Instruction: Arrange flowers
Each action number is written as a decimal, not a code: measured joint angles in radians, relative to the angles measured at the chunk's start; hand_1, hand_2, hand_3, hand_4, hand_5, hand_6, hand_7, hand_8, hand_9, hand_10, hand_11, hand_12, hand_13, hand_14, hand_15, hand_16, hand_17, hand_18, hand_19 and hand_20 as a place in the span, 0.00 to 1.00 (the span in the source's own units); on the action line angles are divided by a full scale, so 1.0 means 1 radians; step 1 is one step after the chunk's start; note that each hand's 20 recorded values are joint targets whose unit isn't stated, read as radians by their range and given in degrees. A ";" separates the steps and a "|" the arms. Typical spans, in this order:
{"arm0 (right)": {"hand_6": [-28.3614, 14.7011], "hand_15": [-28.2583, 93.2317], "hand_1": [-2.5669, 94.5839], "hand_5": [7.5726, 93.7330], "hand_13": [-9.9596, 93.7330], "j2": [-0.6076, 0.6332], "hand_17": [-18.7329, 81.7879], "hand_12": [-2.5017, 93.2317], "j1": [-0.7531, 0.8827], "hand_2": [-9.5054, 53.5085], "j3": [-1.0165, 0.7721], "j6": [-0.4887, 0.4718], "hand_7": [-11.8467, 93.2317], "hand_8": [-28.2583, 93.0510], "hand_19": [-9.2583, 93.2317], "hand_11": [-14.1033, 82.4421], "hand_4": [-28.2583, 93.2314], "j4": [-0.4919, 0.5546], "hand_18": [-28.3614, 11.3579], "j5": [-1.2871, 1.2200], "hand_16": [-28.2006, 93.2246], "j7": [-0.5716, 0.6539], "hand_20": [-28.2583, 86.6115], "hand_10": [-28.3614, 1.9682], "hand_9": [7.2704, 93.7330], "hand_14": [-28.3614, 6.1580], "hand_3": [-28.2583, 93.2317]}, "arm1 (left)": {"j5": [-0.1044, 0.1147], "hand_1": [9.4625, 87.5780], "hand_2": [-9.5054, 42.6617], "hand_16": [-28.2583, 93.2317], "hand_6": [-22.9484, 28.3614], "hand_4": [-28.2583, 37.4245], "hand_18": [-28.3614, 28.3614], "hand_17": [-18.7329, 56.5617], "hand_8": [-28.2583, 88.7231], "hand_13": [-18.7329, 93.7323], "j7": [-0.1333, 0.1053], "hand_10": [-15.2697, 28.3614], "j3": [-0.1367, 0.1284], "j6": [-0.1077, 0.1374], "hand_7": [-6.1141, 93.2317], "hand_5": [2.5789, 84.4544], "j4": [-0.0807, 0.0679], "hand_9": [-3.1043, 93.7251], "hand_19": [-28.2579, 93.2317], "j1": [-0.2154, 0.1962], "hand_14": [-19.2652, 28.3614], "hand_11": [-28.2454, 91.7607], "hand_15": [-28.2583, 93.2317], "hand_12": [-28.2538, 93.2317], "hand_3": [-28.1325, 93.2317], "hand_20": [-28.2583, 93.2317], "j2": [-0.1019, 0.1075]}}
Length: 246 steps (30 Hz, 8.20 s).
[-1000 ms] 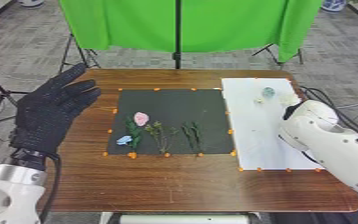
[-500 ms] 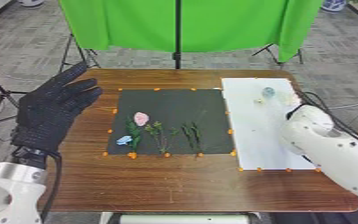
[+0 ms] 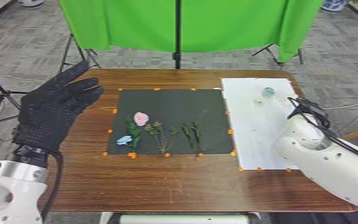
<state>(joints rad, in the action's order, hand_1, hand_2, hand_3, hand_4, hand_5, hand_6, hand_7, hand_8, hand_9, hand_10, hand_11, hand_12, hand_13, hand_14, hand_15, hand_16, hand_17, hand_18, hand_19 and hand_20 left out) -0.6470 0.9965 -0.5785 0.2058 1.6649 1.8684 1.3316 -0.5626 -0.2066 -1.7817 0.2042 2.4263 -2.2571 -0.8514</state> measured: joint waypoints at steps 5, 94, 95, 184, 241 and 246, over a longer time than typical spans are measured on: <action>0.69 0.61 0.66 0.91 1.00 0.005 0.82 0.29 0.022 0.00 -0.023 0.029 0.30 0.27 0.97 0.25 0.00 0.048 0.48 0.063 0.38 -0.009 0.00 0.67 1.00 0.76 0.80 | 0.000 0.19 0.32 0.16 0.64 0.09 0.92 0.10 0.16 0.38 -0.004 0.85 -0.005 0.000 0.22 0.43 0.002 0.38 0.66 -0.009 1.00 0.49 0.66 0.33 0.87 0.42 0.001; 0.75 0.66 0.57 0.77 0.95 -0.601 0.67 0.28 -0.508 0.00 0.621 -0.062 0.25 0.20 1.00 0.23 0.00 -0.073 0.33 -0.139 0.41 -0.435 0.22 0.73 0.96 0.74 0.79 | 0.013 0.19 0.32 0.16 0.64 0.09 0.94 0.11 0.16 0.38 -0.021 0.85 0.106 -0.065 0.22 0.43 -0.074 0.38 0.68 0.251 1.00 0.49 0.66 0.33 0.87 0.44 0.082; 0.74 0.66 0.56 0.77 0.95 -0.601 0.67 0.28 -0.509 0.00 0.623 -0.063 0.26 0.20 1.00 0.23 0.00 -0.072 0.33 -0.142 0.41 -0.435 0.22 0.72 0.96 0.74 0.79 | 0.013 0.19 0.32 0.16 0.64 0.09 0.94 0.12 0.16 0.38 -0.025 0.85 0.106 -0.065 0.22 0.43 -0.074 0.38 0.68 0.245 1.00 0.49 0.66 0.33 0.87 0.44 0.083; 0.72 0.71 0.37 0.49 0.84 -0.076 0.57 0.17 -0.346 0.04 0.284 -0.087 0.25 0.13 0.99 0.33 0.02 -0.126 0.21 -0.235 0.36 -0.325 0.18 0.44 0.75 0.59 0.84 | 0.037 0.18 0.32 0.16 0.64 0.09 0.94 0.12 0.15 0.38 -0.012 0.85 0.014 0.000 0.22 0.43 -0.039 0.38 0.68 0.017 1.00 0.49 0.66 0.33 0.87 0.44 0.022; 0.56 0.66 0.39 0.52 0.91 -0.114 0.60 0.18 -0.369 0.00 0.337 -0.099 0.22 0.15 1.00 0.35 0.02 -0.046 0.19 -0.025 0.38 -0.256 0.20 0.43 0.84 0.63 0.83 | 0.022 0.19 0.33 0.16 0.64 0.09 0.94 0.12 0.16 0.38 -0.013 0.85 0.000 -0.011 0.22 0.43 -0.014 0.38 0.68 -0.002 1.00 0.49 0.66 0.33 0.87 0.45 0.015; 0.57 0.65 0.39 0.51 0.91 -0.090 0.60 0.17 -0.352 0.00 0.324 -0.175 0.22 0.15 1.00 0.33 0.02 -0.083 0.18 -0.071 0.37 -0.229 0.18 0.40 0.82 0.62 0.83 | 0.022 0.19 0.33 0.16 0.64 0.09 0.95 0.12 0.16 0.38 -0.006 0.85 0.003 -0.012 0.22 0.43 -0.015 0.39 0.68 0.005 1.00 0.49 0.66 0.33 0.87 0.45 0.015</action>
<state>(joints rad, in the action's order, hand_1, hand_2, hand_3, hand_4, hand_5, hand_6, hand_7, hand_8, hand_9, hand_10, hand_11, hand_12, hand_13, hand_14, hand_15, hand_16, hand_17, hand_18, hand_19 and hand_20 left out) -0.7368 0.6441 -0.2549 0.0303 1.5821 1.7976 1.1026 -0.5407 -0.2128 -1.7788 0.1922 2.4110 -2.2517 -0.8364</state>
